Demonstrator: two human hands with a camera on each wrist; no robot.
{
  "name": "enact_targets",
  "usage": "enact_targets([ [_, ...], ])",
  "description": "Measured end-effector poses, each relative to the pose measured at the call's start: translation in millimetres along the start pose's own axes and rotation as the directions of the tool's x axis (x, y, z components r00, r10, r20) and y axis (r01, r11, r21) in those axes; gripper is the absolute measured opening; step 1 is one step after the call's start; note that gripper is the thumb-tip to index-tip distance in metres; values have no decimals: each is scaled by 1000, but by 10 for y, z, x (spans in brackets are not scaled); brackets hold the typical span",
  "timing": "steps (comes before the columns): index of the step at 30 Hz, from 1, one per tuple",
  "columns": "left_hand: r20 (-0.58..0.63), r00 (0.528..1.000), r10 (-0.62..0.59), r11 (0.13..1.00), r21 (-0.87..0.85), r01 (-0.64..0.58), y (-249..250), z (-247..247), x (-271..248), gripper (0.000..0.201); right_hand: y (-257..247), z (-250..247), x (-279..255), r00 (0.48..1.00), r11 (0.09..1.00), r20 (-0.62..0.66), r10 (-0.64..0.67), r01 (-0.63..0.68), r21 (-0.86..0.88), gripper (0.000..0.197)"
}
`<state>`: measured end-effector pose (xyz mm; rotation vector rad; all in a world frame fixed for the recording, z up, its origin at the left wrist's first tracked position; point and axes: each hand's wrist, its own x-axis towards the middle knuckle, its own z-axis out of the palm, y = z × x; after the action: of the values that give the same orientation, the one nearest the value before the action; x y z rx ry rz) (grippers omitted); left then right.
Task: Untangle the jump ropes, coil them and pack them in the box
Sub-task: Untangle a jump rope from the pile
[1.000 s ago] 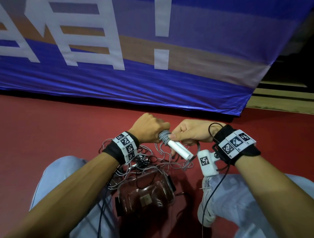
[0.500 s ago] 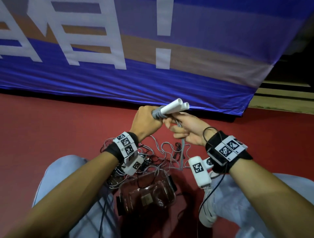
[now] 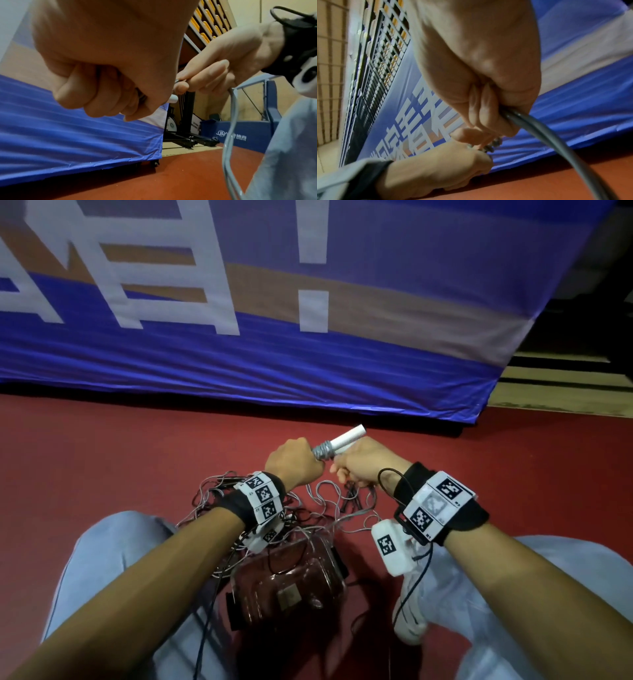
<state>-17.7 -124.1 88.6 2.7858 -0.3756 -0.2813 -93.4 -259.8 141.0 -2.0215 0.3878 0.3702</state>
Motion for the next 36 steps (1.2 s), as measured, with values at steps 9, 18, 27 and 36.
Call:
enact_targets([
  [9, 116, 982, 147, 961, 218, -170, -41, -141, -20, 16, 95, -147, 16, 909, 739, -88, -408, 272, -616, 37],
  [18, 243, 817, 522, 595, 583, -554, -114, -295, -111, 20, 43, -142, 35, 912, 676, 67, -404, 347, -650, 57],
  [27, 184, 677, 712, 404, 682, -610, -185, -524, -64, 18, 65, -142, 34, 898, 863, 294, -329, 412, -294, 49],
  [36, -59, 418, 906, 380, 548, -746, -270, -472, -121, 27, 0, -220, 10, 885, 901, 409, -223, 347, -261, 58],
])
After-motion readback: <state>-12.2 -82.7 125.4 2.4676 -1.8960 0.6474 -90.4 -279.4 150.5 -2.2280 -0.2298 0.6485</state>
